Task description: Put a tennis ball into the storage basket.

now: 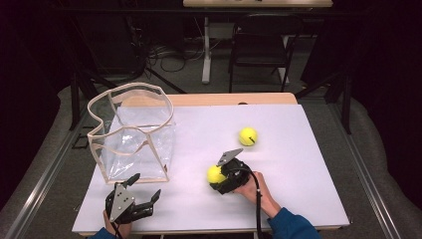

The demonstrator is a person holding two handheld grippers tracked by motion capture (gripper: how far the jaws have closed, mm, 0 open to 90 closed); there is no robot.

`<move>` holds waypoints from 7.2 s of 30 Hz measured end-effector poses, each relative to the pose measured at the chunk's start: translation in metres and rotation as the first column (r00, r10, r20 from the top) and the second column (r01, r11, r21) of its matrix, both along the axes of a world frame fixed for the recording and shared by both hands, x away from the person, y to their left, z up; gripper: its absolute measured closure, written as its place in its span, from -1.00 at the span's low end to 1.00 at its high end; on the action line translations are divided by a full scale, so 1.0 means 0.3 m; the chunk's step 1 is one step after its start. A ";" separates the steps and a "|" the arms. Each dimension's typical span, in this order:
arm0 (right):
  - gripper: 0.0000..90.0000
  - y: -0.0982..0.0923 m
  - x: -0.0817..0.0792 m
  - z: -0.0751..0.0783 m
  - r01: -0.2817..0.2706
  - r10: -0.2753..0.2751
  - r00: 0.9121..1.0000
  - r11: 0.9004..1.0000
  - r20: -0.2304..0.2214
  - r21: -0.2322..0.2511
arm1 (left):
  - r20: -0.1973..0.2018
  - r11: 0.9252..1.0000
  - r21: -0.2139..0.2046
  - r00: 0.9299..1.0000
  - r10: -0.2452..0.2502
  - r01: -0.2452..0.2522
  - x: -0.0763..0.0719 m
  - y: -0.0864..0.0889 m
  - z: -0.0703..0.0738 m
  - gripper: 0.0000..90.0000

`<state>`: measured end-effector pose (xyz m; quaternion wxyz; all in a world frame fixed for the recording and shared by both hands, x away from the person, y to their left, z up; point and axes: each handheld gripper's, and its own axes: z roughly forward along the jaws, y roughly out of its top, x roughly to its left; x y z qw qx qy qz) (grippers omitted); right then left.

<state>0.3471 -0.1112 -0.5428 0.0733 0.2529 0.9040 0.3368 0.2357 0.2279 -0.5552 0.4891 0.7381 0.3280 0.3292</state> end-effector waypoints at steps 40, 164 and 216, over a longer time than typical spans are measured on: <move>-0.42 -0.035 -0.028 0.073 0.025 -0.034 0.994 0.996 0.105 0.089 | 0.003 1.000 0.006 1.000 -0.001 0.001 0.000 0.000 0.001 -0.65; -0.41 0.119 0.089 0.400 -0.047 -0.003 0.976 0.973 0.216 0.227 | 0.006 1.000 0.007 1.000 0.000 0.000 -0.001 -0.004 -0.002 -0.65; -0.41 0.195 0.213 0.561 -0.053 0.010 0.974 0.982 0.228 0.183 | 0.007 1.000 0.009 1.000 -0.004 0.004 0.001 0.001 0.002 -0.65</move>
